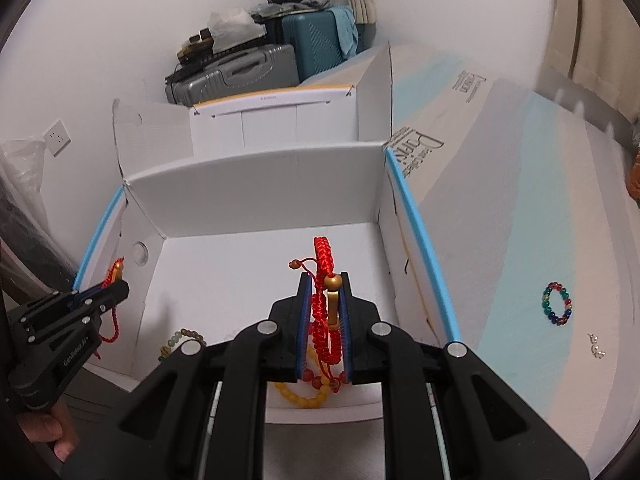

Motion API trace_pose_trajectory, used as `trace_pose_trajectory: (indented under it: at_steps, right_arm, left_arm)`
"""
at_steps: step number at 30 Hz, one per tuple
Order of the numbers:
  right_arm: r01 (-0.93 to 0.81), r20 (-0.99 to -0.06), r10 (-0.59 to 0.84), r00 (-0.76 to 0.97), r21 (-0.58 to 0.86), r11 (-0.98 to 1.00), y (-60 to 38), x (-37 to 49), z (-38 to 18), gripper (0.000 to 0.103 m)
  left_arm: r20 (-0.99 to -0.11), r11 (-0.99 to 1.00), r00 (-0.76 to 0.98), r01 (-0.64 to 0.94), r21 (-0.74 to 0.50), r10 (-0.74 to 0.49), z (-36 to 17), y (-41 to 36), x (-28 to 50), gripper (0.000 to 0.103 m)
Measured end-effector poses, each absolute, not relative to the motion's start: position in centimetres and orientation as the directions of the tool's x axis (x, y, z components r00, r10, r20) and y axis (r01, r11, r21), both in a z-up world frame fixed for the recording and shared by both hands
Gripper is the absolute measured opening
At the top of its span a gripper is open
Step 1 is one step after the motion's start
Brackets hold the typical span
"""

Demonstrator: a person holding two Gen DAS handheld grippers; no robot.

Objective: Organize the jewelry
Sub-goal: 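Lower the red string bracelet into the box with the left tool while the right tool releases its cord, then move both open tools back over the glass bead bracelet and pearls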

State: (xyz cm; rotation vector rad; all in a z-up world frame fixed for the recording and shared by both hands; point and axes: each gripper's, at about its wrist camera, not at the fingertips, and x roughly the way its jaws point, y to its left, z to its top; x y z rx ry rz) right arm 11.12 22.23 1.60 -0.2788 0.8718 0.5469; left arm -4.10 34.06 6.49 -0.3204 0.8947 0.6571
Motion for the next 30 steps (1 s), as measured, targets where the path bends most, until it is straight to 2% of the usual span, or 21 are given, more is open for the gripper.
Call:
trace_pose_trajectory:
  at_steps: [13, 19, 20, 21, 22, 23, 24, 25, 28, 29, 30]
  right_arm:
    - [-0.558, -0.813, 0.305, 0.496, -0.030, 0.829, 23.5, 12.0, -0.6, 0.014]
    - [-0.550, -0.818, 0.295, 0.494, -0.031, 0.834, 23.4, 12.0, -1.1, 0.014]
    - [-0.548, -0.818, 0.298, 0.492, -0.025, 0.836, 23.3, 12.0, -1.1, 0.018]
    - [-0.545, -0.815, 0.300, 0.496, -0.023, 0.838, 23.2, 12.0, -1.0, 0.029]
    - [-0.538, -0.806, 0.303, 0.508, -0.023, 0.843, 23.1, 11.9, -0.8, 0.035]
    - [-0.532, -0.798, 0.305, 0.520, -0.023, 0.847, 22.9, 11.8, -0.6, 0.044]
    - [-0.530, -0.794, 0.306, 0.525, -0.024, 0.848, 22.8, 11.9, -0.5, 0.048]
    - [-0.529, -0.793, 0.306, 0.527, -0.024, 0.848, 22.7, 11.9, -0.4, 0.049]
    - [-0.519, -0.781, 0.310, 0.541, -0.020, 0.854, 22.3, 11.9, 0.2, 0.063]
    - [-0.512, -0.774, 0.313, 0.550, -0.016, 0.859, 22.1, 11.8, 0.5, 0.072]
    - [-0.506, -0.767, 0.316, 0.558, -0.013, 0.862, 21.9, 11.9, 0.8, 0.078]
  left_arm:
    - [-0.818, 0.751, 0.421, -0.660, 0.021, 0.393, 5.0, 35.2, -3.5, 0.010]
    - [-0.810, 0.748, 0.417, -0.663, 0.039, 0.411, 5.1, 35.1, -3.4, 0.016]
    - [-0.806, 0.748, 0.417, -0.662, 0.046, 0.419, 5.1, 35.0, -3.4, 0.021]
    - [-0.801, 0.749, 0.422, -0.661, 0.048, 0.424, 5.2, 34.9, -3.5, 0.023]
    - [-0.800, 0.749, 0.424, -0.661, 0.048, 0.425, 5.3, 34.8, -3.5, 0.023]
    - [-0.799, 0.749, 0.425, -0.661, 0.047, 0.425, 5.4, 34.7, -3.5, 0.028]
    - [-0.798, 0.749, 0.428, -0.661, 0.045, 0.425, 5.5, 34.6, -3.5, 0.037]
    - [-0.793, 0.749, 0.432, -0.662, 0.045, 0.429, 5.7, 34.5, -3.5, 0.041]
    - [-0.781, 0.750, 0.442, -0.659, 0.050, 0.441, 6.1, 34.0, -3.5, 0.047]
    - [-0.778, 0.749, 0.444, -0.661, 0.051, 0.445, 6.3, 33.9, -3.5, 0.053]
    - [-0.773, 0.747, 0.449, -0.663, 0.050, 0.449, 6.4, 33.8, -3.5, 0.054]
